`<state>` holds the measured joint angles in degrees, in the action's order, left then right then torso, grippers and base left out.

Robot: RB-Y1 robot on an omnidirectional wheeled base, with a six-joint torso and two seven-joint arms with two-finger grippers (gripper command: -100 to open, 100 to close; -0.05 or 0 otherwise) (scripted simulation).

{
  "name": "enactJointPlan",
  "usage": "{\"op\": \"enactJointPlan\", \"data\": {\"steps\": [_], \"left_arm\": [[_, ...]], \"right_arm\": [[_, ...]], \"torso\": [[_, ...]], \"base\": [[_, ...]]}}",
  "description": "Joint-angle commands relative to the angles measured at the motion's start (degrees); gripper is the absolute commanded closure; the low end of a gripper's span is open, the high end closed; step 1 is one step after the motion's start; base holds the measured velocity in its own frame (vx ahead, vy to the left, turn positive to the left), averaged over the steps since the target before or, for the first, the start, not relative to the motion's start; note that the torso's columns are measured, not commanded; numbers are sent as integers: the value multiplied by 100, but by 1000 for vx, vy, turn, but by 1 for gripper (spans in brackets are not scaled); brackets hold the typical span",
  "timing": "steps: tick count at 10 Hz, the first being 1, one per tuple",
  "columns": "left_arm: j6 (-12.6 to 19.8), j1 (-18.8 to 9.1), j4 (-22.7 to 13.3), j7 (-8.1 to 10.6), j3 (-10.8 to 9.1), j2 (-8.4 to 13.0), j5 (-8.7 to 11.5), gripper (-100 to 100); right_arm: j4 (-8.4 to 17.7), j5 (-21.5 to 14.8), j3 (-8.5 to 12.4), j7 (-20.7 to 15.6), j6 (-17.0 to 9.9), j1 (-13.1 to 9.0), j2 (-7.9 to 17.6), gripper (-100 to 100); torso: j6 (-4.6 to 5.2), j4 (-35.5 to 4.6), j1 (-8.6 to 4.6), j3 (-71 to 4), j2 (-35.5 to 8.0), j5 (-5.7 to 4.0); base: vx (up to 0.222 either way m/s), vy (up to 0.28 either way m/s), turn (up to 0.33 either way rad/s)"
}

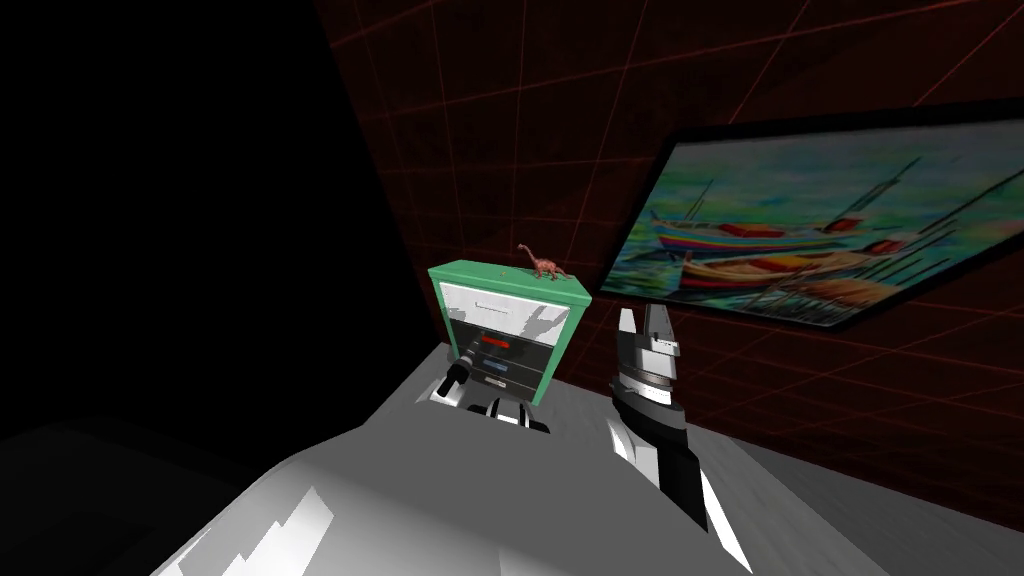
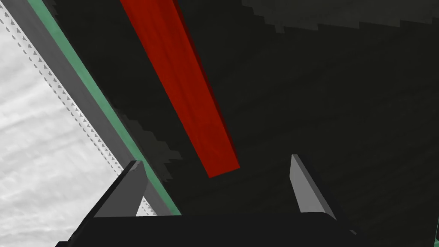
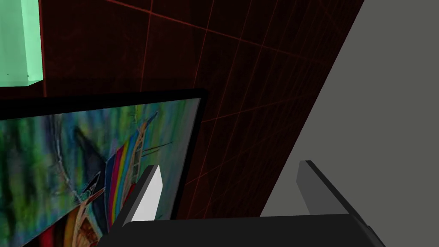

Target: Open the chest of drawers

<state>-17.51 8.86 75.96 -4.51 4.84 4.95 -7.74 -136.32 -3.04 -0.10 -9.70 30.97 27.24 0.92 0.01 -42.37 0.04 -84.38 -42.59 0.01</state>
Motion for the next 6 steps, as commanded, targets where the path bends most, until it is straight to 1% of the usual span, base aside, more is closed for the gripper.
{"op": "enactJointPlan", "data": {"steps": [1, 3, 4, 5, 6], "left_arm": [[49, -339, -299, -23, -280, -21, 53, -100], [65, -542, -490, -39, -456, -38, 86, -100], [38, -491, -459, -35, -405, -33, 76, -100], [49, -339, -299, -23, -280, -21, 53, 100], [41, -238, -204, -15, -192, -12, 37, 100]], "right_arm": [[0, 0, 0, 0, 0, 1, 0, 0], [-1, 0, 0, 0, 0, 1, 0, 0], [-1, 0, 1, 0, 0, 2, 0, 0], [-1, 0, 1, 0, 1, 3, 0, 0], [-1, 0, 1, 0, 1, 4, 0, 0]], "torso": [[-3, 6, -2, -14, 22, -1], [-1, 14, -5, -31, 49, -2], [-2, 13, -4, -29, 46, -2], [-4, 13, -2, -27, 42, -1], [-6, 13, -1, -29, 46, -1]], "base": [[-75, -2, -79], [-44, -4, -138], [-16, -1, -19], [31, 2, 182], [61, 3, 184]]}}
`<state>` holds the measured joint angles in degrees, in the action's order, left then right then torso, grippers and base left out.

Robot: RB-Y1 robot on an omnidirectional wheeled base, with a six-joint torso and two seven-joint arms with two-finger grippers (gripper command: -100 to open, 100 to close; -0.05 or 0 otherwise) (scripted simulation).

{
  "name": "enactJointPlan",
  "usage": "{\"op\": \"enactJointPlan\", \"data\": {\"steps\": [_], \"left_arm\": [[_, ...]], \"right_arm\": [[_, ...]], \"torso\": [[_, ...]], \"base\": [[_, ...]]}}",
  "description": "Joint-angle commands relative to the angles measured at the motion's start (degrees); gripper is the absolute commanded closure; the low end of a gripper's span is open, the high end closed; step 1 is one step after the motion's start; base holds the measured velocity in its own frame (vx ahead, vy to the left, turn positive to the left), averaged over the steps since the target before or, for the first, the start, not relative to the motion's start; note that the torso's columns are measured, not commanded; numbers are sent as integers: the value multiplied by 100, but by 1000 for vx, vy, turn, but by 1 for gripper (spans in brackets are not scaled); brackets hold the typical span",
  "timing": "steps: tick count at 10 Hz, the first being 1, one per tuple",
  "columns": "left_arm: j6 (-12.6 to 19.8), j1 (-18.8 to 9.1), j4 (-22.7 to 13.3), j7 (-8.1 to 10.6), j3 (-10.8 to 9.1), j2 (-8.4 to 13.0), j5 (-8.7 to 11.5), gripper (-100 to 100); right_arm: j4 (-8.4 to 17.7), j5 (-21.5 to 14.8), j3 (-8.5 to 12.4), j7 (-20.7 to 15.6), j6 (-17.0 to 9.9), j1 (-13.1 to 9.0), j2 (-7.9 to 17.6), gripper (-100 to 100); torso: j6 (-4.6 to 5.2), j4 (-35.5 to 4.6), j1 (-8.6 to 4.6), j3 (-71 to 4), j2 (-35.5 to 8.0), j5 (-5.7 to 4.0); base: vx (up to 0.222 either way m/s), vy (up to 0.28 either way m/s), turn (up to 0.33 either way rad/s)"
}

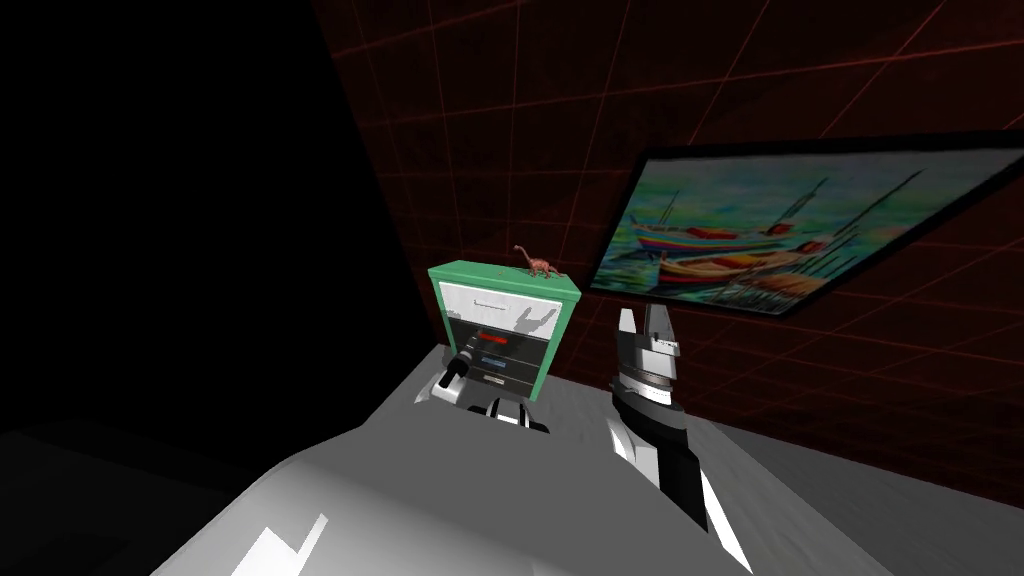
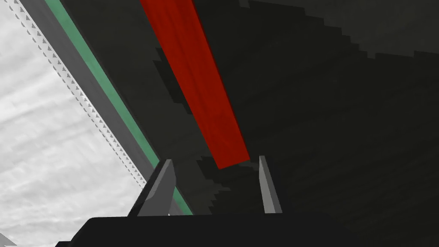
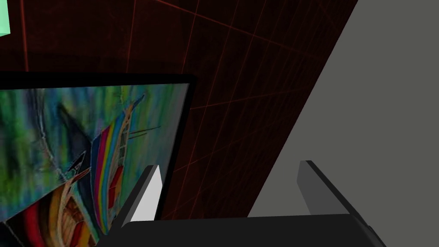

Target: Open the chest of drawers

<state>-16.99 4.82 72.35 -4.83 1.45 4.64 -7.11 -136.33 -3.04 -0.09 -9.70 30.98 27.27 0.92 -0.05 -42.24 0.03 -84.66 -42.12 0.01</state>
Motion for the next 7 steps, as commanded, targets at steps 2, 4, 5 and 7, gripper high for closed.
{"op": "enactJointPlan", "data": {"steps": [2, 4, 5, 7], "left_arm": [[-28, 368, 347, 34, 323, 36, -58, 100], [-53, 672, 633, 58, 588, 61, -107, 100], [-61, 773, 728, 66, 676, 70, -123, 100], [-148, 710, 627, 188, 630, -98, 21, -100]], "right_arm": [[0, 0, 0, 0, 0, 0, 0, 0], [0, 0, 0, 0, 0, 0, 0, 0], [0, 0, 0, 0, 0, 0, 0, 0], [0, 0, -1, 0, 0, -1, 0, 0]], "torso": [[7, -6, -9, 6, -10, -3], [5, -7, -1, 14, -23, 0], [3, -5, 0, 10, -15, 1], [8, -7, -5, 14, -25, -1]], "base": [[65, -2, 117], [62, 8, 162], [73, -1, 175], [8, -33, 24]]}}
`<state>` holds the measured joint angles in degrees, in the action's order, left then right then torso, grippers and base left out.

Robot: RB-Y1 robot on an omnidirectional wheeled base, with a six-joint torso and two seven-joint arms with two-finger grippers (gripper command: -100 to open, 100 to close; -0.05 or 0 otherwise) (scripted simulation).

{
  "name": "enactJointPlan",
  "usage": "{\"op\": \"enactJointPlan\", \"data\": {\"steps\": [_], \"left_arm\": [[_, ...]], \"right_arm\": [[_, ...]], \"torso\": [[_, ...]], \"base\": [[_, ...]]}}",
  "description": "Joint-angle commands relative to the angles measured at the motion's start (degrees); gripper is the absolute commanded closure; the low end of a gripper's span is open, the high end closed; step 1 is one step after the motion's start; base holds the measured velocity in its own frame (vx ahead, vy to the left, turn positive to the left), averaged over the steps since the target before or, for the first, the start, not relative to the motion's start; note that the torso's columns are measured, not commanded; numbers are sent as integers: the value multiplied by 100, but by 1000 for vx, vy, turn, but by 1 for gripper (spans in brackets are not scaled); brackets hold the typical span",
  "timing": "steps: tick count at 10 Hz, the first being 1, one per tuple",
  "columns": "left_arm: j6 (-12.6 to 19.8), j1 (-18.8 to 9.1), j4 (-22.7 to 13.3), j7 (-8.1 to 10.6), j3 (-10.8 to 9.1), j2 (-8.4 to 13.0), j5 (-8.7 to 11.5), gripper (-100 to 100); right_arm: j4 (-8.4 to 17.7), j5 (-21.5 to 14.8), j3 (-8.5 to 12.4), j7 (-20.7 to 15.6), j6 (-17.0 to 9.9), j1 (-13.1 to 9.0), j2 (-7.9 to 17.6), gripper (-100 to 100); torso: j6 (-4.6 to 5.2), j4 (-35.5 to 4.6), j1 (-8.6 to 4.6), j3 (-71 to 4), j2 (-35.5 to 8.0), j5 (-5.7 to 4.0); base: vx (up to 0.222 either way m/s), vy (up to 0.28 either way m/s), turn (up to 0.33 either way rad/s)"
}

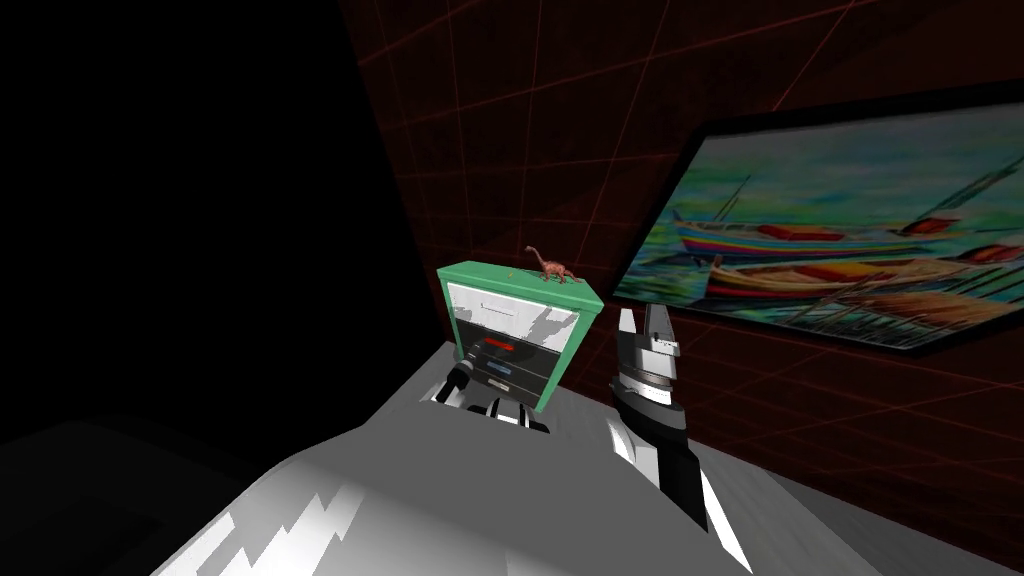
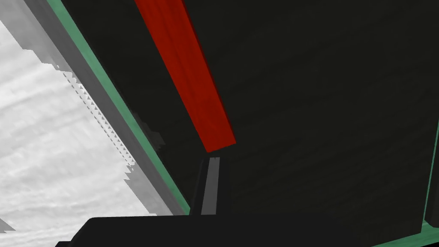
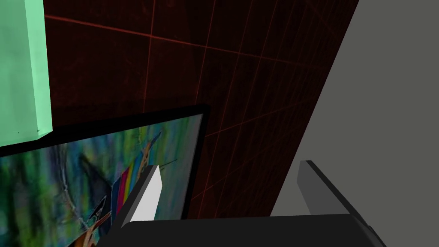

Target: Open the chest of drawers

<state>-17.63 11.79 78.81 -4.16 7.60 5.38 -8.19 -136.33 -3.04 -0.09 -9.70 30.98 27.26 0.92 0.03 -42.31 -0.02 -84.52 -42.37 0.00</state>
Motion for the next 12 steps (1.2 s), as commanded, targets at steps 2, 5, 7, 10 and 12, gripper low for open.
{"op": "enactJointPlan", "data": {"steps": [2, 5, 7, 10, 12], "left_arm": [[-23, -203, -199, 50, -175, -126, 112, -100], [-3, -618, -596, 21, -542, -144, 185, -100], [8, -826, -795, 7, -726, -153, 221, -100], [37, -970, -911, 3, -848, -156, 246, -100], [-3, -618, -596, 21, -542, -144, 185, 100]], "right_arm": [[0, 0, -1, 0, 0, -1, -1, 0], [1, 0, 0, 0, -1, -2, 0, 0], [1, 0, 0, 0, 0, -1, 0, 0], [0, 0, 0, 0, 0, -1, 0, 0], [0, 0, 1, 0, 0, 1, 0, 0]], "torso": [[-3, -2, -3, 4, -3, -3], [-3, 0, 12, 1, -1, 4], [-5, 3, 0, -6, 11, 0], [-3, 4, 3, -8, 14, 1], [-7, 7, 5, -13, 24, 1]], "base": [[-22, -31, -86], [-72, 3, -180], [-60, -5, -116], [-36, -2, -78], [46, 1, 190]]}}
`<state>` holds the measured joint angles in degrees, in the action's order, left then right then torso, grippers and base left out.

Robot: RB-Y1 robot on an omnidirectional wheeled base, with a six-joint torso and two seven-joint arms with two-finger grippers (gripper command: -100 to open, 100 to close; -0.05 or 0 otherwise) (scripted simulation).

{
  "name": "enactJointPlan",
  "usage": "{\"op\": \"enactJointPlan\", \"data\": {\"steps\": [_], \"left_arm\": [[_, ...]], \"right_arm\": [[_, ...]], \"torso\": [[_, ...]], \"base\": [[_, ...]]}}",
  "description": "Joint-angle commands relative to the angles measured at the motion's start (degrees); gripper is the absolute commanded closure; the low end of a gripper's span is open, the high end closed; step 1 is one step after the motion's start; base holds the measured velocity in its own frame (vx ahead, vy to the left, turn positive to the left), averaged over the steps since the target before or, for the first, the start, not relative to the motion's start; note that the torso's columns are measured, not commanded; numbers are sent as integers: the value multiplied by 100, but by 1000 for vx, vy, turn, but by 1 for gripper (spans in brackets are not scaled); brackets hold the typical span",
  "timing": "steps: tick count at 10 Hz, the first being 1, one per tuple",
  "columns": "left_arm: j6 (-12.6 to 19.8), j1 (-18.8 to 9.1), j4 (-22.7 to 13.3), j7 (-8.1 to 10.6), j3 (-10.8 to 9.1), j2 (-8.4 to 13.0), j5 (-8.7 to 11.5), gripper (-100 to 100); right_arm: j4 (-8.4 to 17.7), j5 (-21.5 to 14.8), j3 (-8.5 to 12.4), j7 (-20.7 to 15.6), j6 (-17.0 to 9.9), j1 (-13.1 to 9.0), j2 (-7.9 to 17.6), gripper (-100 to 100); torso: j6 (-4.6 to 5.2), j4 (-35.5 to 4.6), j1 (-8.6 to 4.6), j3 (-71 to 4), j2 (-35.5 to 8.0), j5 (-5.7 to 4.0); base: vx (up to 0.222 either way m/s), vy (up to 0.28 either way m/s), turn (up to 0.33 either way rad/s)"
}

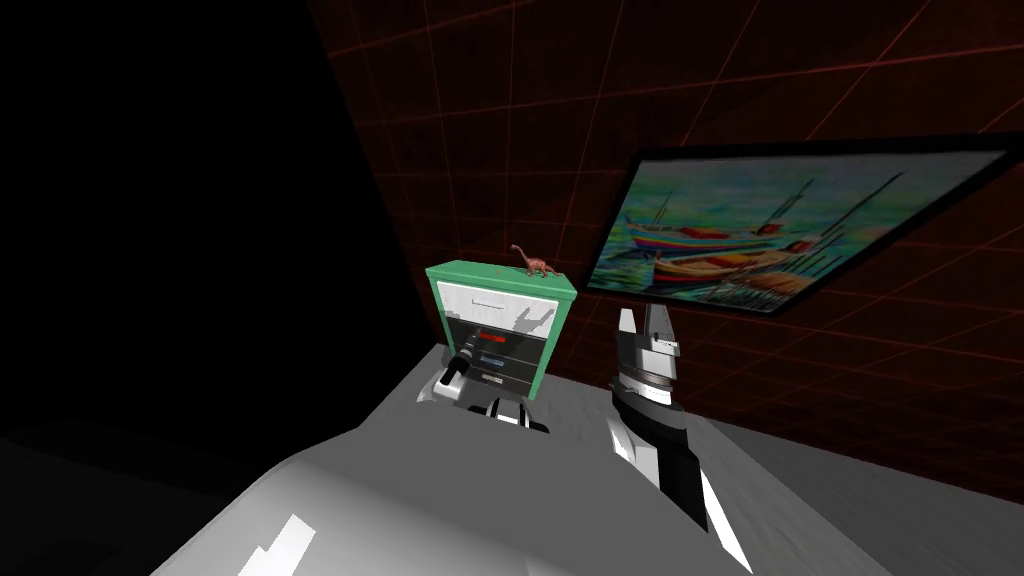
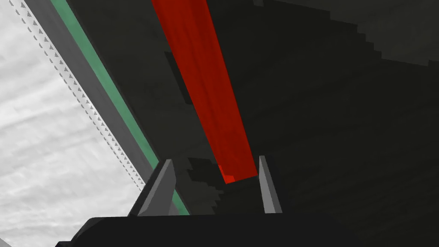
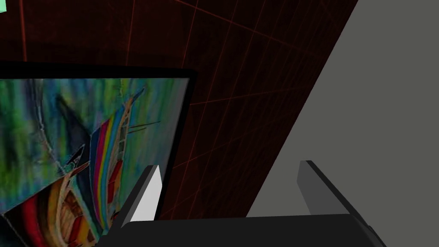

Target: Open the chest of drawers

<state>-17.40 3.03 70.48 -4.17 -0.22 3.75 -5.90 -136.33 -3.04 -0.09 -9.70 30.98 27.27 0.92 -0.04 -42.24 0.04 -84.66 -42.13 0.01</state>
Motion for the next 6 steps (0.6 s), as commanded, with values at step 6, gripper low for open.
{"op": "enactJointPlan", "data": {"steps": [6], "left_arm": [[-52, 777, 733, 58, 699, 42, -135, 100]], "right_arm": [[0, 0, 0, 0, 0, -1, 0, 0]], "torso": [[5, -22, -11, 23, -39, -8]], "base": [[57, 3, 119]]}}
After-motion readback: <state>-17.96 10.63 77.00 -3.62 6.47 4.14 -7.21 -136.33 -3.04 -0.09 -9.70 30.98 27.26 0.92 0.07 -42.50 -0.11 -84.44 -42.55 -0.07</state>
